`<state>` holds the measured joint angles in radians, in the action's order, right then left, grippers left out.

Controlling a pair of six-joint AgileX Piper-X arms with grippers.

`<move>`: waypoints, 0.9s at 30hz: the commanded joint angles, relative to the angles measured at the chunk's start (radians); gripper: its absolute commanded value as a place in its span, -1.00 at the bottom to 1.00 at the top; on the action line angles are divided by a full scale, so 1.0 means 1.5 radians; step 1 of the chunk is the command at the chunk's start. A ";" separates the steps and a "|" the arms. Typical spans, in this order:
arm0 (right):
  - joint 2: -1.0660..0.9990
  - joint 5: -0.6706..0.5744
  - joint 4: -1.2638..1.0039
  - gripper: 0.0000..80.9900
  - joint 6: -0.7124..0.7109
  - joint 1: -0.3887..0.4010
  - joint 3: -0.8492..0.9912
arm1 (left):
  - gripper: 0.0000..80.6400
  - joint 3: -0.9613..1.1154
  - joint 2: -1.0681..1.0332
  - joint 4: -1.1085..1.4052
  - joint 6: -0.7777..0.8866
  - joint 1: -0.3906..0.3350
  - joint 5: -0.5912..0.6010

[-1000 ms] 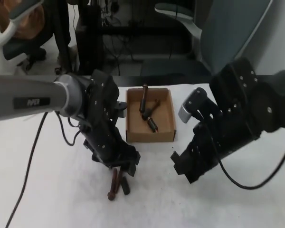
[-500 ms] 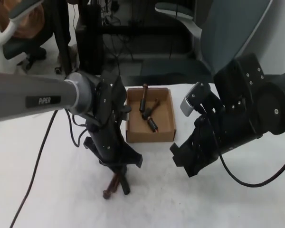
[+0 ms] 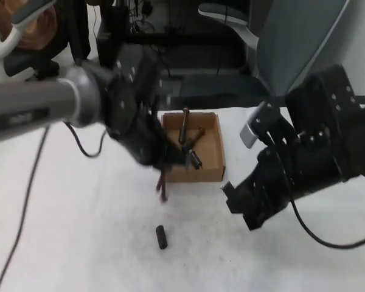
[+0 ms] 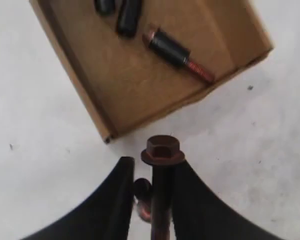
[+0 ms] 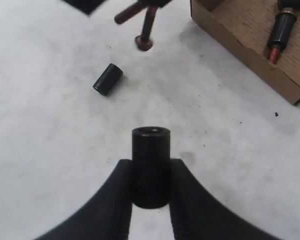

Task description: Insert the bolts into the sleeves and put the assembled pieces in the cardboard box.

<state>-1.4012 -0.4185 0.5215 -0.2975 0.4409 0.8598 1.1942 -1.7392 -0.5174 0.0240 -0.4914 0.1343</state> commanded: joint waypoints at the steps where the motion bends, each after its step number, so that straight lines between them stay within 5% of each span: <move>1: 0.022 -0.011 -0.016 -0.99 0.004 -0.002 -0.022 | -0.95 0.003 0.051 0.025 -0.016 -0.005 0.010; 7: 0.054 -0.011 -0.061 -0.99 0.034 -0.002 -0.058 | -0.95 -0.067 0.112 0.184 0.034 -0.005 0.130; 15: 0.061 -0.011 -0.069 -0.99 0.042 -0.002 -0.071 | -0.95 -0.191 0.119 0.193 0.106 -0.009 0.259; 27: 0.061 -0.011 -0.082 -0.99 0.064 -0.002 -0.071 | -0.95 -0.240 0.119 0.104 0.089 -0.005 0.152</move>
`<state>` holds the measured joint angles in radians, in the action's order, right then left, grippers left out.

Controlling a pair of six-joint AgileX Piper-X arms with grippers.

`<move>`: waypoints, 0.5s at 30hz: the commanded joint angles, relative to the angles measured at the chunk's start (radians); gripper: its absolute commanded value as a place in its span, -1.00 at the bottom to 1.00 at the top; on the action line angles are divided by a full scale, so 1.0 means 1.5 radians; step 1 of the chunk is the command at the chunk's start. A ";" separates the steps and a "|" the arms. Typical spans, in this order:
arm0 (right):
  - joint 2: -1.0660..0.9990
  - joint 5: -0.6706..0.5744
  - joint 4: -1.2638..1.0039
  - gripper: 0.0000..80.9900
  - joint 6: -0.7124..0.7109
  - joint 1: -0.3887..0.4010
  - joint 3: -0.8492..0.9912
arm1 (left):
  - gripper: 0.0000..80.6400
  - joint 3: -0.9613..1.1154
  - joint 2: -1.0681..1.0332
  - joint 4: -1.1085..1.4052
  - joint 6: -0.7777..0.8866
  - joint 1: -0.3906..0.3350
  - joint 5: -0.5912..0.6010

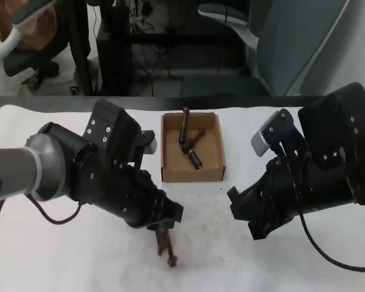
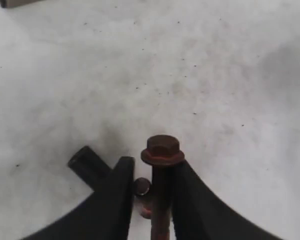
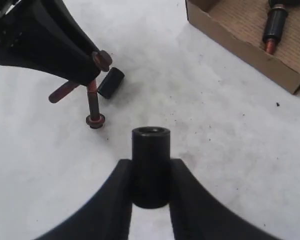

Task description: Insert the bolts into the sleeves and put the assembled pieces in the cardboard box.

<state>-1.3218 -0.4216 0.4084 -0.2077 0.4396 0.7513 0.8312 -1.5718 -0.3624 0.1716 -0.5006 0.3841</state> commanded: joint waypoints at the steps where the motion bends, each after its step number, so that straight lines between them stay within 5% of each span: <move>1: 0.008 -0.009 -0.005 -0.99 0.004 -0.002 0.001 | -0.95 0.002 0.007 0.001 -0.011 0.001 -0.015; 4: 0.008 -0.009 -0.001 -0.99 0.004 -0.002 0.001 | -0.95 0.002 0.007 0.001 -0.024 0.001 -0.019; 8: 0.008 -0.025 0.020 -0.99 0.004 -0.002 0.001 | -0.95 0.002 0.007 -0.029 -0.077 0.009 -0.198; 10: 0.008 -0.026 0.031 -0.99 0.004 -0.002 0.001 | -0.98 0.002 0.007 -0.053 -0.094 0.026 -0.204; 12: 0.008 -0.026 0.033 -0.99 0.004 -0.002 0.001 | -0.81 0.002 0.007 -0.068 -0.104 0.048 -0.174; 15: 0.008 -0.026 0.030 -0.99 0.004 -0.002 0.001 | -0.26 0.002 0.007 -0.071 -0.104 0.072 -0.154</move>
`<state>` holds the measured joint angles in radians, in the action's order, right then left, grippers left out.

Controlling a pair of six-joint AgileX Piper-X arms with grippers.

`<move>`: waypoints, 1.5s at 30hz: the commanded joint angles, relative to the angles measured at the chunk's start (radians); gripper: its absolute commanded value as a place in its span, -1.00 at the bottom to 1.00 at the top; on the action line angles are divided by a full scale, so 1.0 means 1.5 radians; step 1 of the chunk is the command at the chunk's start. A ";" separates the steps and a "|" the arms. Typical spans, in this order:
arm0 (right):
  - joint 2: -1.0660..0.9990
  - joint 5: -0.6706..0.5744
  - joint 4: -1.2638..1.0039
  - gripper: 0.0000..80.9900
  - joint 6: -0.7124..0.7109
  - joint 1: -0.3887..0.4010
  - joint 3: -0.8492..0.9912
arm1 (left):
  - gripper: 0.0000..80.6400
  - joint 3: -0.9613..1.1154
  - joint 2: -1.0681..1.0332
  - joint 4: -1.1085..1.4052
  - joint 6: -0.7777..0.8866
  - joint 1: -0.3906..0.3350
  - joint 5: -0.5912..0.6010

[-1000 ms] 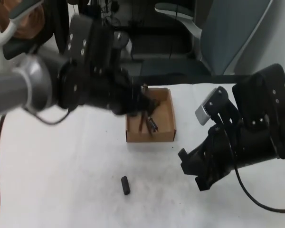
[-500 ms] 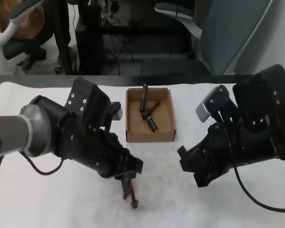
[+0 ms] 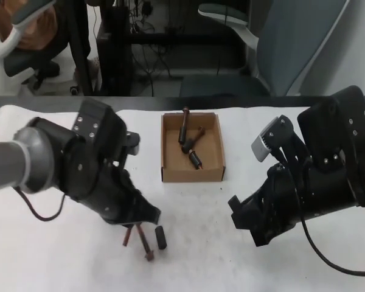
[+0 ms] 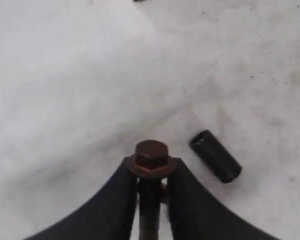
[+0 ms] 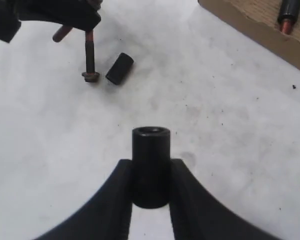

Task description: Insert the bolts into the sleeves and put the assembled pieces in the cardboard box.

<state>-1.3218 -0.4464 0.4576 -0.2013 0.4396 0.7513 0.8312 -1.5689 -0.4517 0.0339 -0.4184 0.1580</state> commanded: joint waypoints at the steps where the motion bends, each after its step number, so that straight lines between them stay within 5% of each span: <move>1: 0.008 -0.009 -0.003 -0.99 0.000 -0.002 0.001 | -0.09 0.002 0.005 -0.012 -0.013 0.024 -0.003; 5: 0.008 -0.009 -0.003 -0.99 0.000 -0.002 0.001 | 0.28 0.002 0.005 -0.022 -0.010 0.033 -0.022; 17: 0.008 -0.011 0.001 -0.99 0.000 -0.002 0.001 | 0.27 0.002 0.005 -0.021 0.015 0.032 -0.143; 23: 0.008 -0.027 0.001 -0.99 0.000 -0.002 0.001 | -0.20 0.002 -0.024 -0.033 0.120 0.032 -0.159; 45: 0.008 -0.049 0.001 -0.99 -0.006 -0.002 0.001 | -0.02 0.098 -0.136 -0.060 0.212 0.032 -0.105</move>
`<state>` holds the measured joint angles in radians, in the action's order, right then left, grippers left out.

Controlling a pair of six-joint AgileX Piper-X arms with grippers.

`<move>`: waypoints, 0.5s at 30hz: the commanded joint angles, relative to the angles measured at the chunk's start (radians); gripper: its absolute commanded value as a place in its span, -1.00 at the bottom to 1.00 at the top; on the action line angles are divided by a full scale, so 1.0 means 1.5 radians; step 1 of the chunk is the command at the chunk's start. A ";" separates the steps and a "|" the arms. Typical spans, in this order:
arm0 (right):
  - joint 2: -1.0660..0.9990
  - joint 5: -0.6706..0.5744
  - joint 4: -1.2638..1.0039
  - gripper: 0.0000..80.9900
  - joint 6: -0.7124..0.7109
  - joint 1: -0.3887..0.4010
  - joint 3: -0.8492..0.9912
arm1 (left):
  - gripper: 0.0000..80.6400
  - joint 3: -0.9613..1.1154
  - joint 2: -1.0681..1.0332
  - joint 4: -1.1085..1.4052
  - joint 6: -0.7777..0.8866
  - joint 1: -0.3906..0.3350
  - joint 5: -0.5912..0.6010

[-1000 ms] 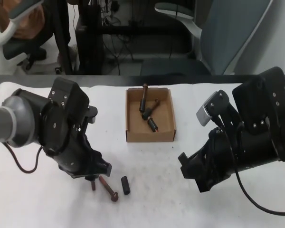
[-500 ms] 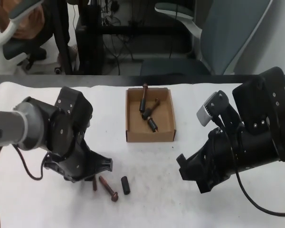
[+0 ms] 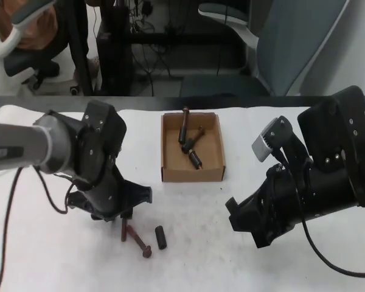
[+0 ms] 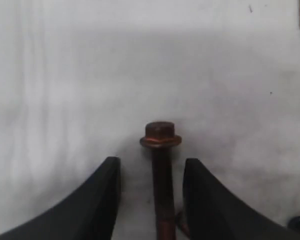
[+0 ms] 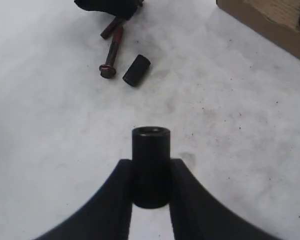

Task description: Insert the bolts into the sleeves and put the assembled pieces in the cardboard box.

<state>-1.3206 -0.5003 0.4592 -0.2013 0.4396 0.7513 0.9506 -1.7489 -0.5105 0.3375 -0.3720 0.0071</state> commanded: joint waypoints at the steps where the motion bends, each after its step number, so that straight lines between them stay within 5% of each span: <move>1: 0.007 -0.013 0.000 -0.99 -0.006 -0.002 0.001 | -0.02 0.027 -0.027 -0.029 0.009 0.001 -0.005; 6: 0.007 -0.013 0.000 -0.99 -0.011 -0.002 0.001 | -0.08 0.056 -0.067 -0.069 0.009 0.001 -0.005; 10: 0.007 -0.013 0.000 -0.99 -0.013 -0.002 0.001 | -0.93 0.055 -0.070 -0.072 -0.052 -0.001 -0.005; 15: 0.007 -0.013 0.000 -0.99 -0.038 0.007 0.001 | -0.96 0.051 -0.037 -0.018 -0.124 -0.001 0.034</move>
<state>-1.3206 -0.5075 0.4592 -0.2346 0.4421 0.7513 1.0396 -1.8126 -0.6007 0.2043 -0.3699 0.0000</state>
